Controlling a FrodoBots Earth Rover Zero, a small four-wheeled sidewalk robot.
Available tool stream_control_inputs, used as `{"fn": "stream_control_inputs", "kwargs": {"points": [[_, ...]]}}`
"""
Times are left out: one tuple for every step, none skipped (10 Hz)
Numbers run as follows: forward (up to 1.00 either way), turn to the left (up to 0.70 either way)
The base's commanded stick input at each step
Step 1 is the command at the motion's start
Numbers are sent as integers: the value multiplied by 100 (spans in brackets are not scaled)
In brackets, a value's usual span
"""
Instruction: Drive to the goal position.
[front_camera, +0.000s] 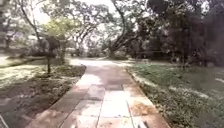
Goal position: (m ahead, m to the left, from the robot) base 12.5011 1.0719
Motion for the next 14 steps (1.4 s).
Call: {"fn": "stream_control_inputs", "kwargs": {"points": [[70, 0], [70, 0], [70, 0], [70, 0], [70, 0], [70, 0], [70, 0], [70, 0], [70, 0], [70, 0], [70, 0], [70, 0], [70, 0], [70, 0]]}}
